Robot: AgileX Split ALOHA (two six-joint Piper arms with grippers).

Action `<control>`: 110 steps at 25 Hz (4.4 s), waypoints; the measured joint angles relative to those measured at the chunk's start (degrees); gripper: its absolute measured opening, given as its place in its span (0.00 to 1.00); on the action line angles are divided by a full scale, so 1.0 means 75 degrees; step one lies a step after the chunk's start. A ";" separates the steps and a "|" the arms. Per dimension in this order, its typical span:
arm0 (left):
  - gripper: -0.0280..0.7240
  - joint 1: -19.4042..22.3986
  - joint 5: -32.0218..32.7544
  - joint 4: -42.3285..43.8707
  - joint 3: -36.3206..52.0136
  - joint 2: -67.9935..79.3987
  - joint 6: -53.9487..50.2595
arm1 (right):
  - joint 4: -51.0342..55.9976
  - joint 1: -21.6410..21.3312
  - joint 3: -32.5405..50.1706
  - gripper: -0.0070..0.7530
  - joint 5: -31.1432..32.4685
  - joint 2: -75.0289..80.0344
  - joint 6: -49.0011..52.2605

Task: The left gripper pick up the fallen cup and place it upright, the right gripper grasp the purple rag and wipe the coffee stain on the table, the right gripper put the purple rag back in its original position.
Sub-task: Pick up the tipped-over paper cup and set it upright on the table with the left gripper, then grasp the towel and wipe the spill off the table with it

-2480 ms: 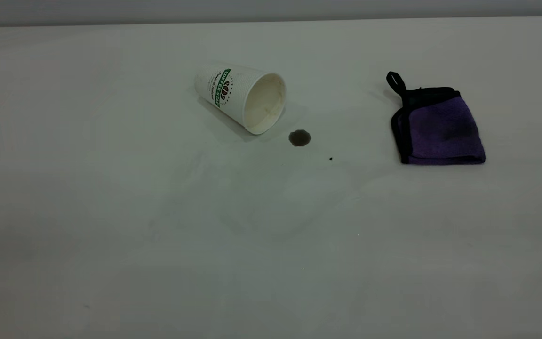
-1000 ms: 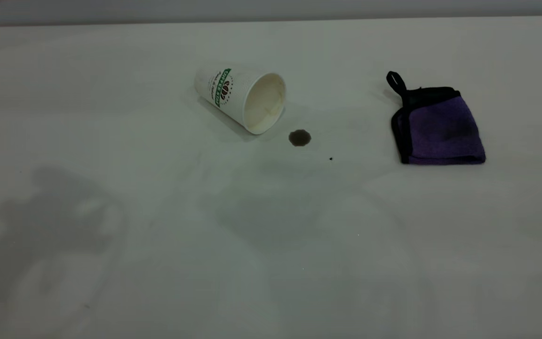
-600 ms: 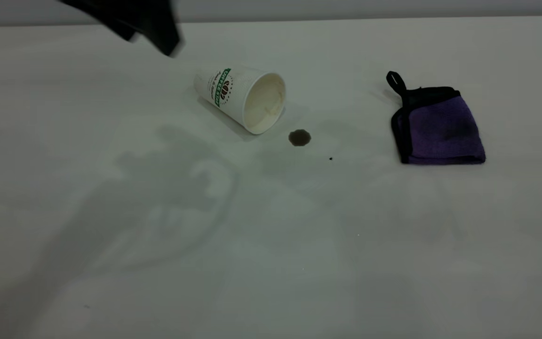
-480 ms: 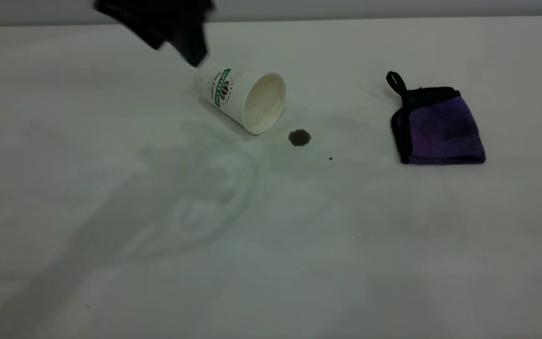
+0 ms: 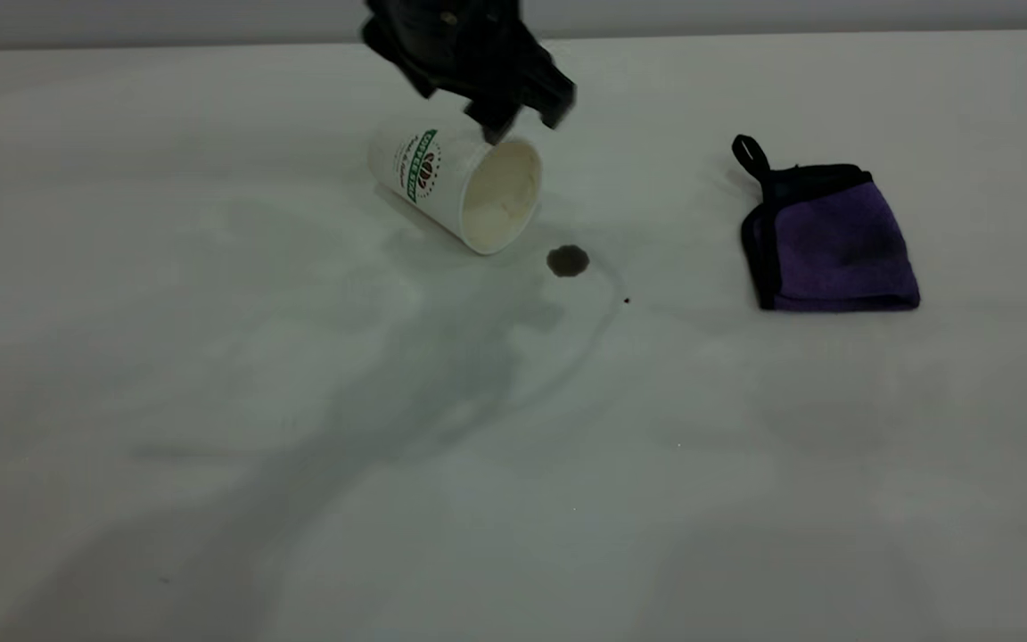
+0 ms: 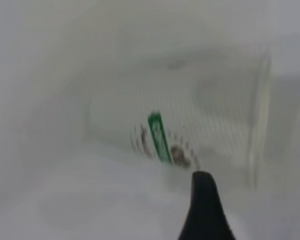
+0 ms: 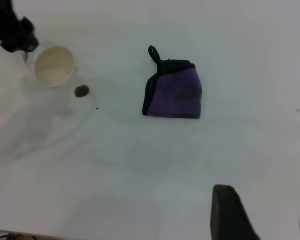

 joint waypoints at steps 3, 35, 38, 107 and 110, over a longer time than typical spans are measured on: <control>0.79 -0.0141 -0.0012 0.0885 -0.0209 0.0369 -0.0977 | 0.0000 0.0000 0.0000 0.52 0.0000 0.0000 0.0000; 0.70 -0.0243 0.0773 0.4289 -0.0259 0.1680 -0.4198 | 0.0000 0.0000 0.0000 0.52 0.0000 0.0000 0.0000; 0.53 -0.0243 0.0790 0.4397 -0.0259 0.1689 -0.4514 | 0.0000 0.0000 0.0000 0.52 0.0000 0.0000 0.0000; 0.47 0.3247 0.5359 -0.6233 -0.6175 0.2450 0.5425 | 0.0000 0.0000 0.0000 0.52 0.0000 0.0000 0.0000; 0.47 0.3170 0.5359 -0.6233 -0.6183 0.2210 0.5425 | 0.0000 0.0000 0.0000 0.52 0.0000 0.0000 0.0000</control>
